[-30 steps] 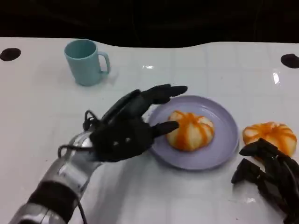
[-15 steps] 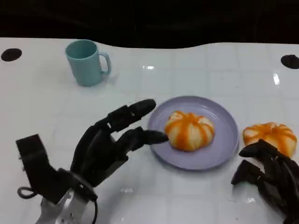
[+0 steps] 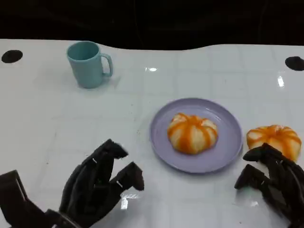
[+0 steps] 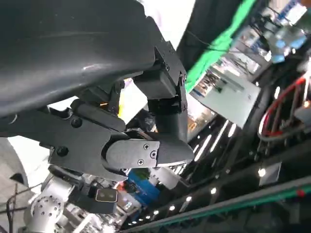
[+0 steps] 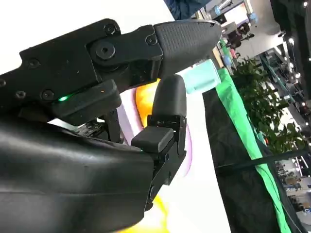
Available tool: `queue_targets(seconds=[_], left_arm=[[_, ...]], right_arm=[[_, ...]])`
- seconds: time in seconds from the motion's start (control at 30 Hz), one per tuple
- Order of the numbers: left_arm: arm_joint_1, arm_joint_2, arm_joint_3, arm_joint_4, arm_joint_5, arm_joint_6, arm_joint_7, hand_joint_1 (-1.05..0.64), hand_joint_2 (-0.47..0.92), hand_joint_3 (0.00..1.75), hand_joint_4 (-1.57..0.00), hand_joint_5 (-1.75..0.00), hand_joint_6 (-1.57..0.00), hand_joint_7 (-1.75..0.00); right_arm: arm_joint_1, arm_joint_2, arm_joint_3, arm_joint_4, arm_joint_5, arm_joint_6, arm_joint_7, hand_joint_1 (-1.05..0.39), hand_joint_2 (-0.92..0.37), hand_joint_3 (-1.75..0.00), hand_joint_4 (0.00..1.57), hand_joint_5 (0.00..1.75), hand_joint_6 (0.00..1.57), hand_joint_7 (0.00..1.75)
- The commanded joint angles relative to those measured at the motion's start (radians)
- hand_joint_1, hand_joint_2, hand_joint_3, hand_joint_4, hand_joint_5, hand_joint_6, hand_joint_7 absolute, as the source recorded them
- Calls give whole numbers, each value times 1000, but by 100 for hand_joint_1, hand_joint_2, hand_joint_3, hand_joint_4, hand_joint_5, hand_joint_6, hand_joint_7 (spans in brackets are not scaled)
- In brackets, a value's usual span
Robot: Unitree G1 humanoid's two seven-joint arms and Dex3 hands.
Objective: Grasp the bread from the table and place it into the plate.
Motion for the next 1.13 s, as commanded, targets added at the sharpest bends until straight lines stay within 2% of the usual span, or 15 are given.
queue_targets(seconds=[0.03,0.1,0.27,0.53,0.83,1.13], left_arm=[[10,3,21,-10,3,10,6,-59,92,36,-80,-175,-63,-160],[12,0,27,4,15,-4,0,-58,92,38,-81,-175,-61,-169],[12,-5,32,13,33,-14,2,-57,92,39,-82,-175,-60,-174],[-11,-4,33,57,53,-26,-16,-58,92,35,-84,-175,-60,-175],[-15,2,44,65,50,-16,-30,-57,92,33,-82,-175,-61,-172],[-9,2,53,72,54,-14,-35,-58,92,33,-82,-175,-60,-174]], right_arm=[[23,-12,-1,-6,1,12,6,-54,-92,-24,65,157,63,119],[26,-11,-4,-2,3,5,11,-52,-92,-24,64,157,62,119],[26,-11,-4,1,-5,-5,0,-53,-92,-23,66,155,62,119],[28,-16,0,-7,-14,-5,-12,-52,-92,-25,64,155,58,125],[22,-5,-11,8,6,0,5,-53,-92,-23,68,155,63,120],[21,0,-2,26,-10,-34,-3,-53,-92,-27,66,156,62,121]])
